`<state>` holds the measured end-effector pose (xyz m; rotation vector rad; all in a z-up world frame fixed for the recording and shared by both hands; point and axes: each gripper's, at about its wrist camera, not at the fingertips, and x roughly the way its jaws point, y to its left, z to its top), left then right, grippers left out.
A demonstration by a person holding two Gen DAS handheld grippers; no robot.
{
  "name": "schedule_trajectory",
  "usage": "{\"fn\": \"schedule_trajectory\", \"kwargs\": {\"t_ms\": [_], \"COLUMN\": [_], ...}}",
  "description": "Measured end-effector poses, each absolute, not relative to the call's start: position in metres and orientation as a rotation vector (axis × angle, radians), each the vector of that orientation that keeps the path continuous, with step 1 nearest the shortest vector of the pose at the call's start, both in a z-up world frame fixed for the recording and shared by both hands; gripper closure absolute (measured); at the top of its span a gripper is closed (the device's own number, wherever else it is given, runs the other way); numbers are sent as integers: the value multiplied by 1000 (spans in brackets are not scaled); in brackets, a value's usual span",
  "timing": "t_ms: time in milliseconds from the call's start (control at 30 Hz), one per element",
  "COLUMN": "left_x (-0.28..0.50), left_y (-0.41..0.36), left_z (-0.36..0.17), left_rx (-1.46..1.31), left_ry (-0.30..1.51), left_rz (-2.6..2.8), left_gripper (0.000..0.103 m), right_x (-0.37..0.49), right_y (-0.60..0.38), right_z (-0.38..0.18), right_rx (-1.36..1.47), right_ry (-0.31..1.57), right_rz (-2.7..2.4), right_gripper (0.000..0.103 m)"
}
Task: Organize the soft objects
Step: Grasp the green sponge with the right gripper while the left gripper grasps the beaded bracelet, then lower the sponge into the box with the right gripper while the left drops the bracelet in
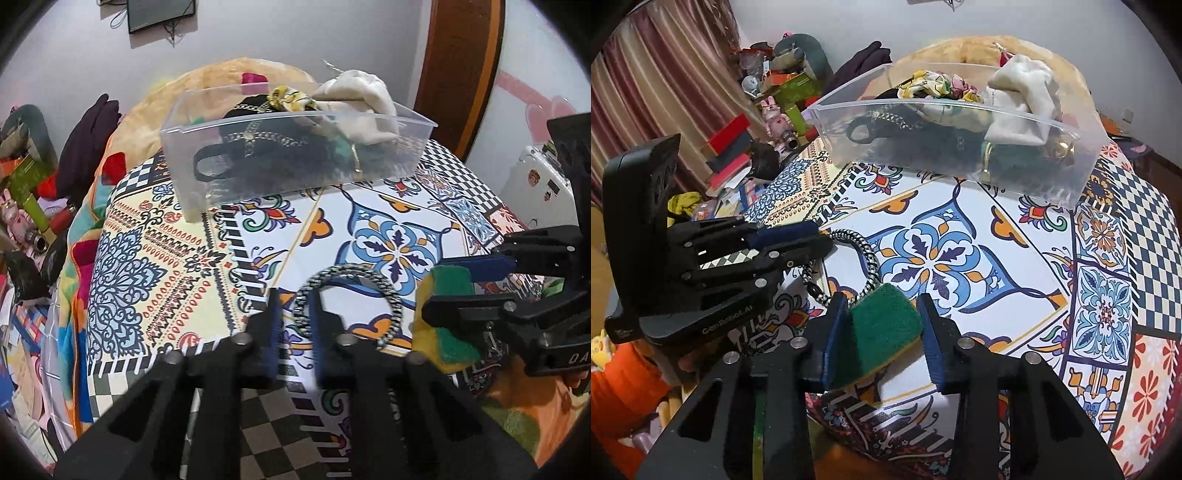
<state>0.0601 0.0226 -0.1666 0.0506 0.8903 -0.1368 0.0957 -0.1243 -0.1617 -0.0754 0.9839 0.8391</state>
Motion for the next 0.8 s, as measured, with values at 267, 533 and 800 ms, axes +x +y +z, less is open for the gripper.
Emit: {"fn": "schedule_trajectory", "kwargs": {"t_ms": [267,533,800], "left_x": [58,59,79], "left_y": [25,34,43], "left_z": [-160,-124,-83], "left_rx": [32,18,-9], "left_ry": [873,771,659], "left_rz": [-134,-111,-85], "left_gripper": [97,98,98], "right_x": [101,118,144], "right_y": [-133,-148,-149], "right_z": [-151,-124,-81], "right_rx": [-67,-53,-44], "right_ry": [935,851,702], "right_rz": [793,732,671], "right_gripper": [75,76,76]}}
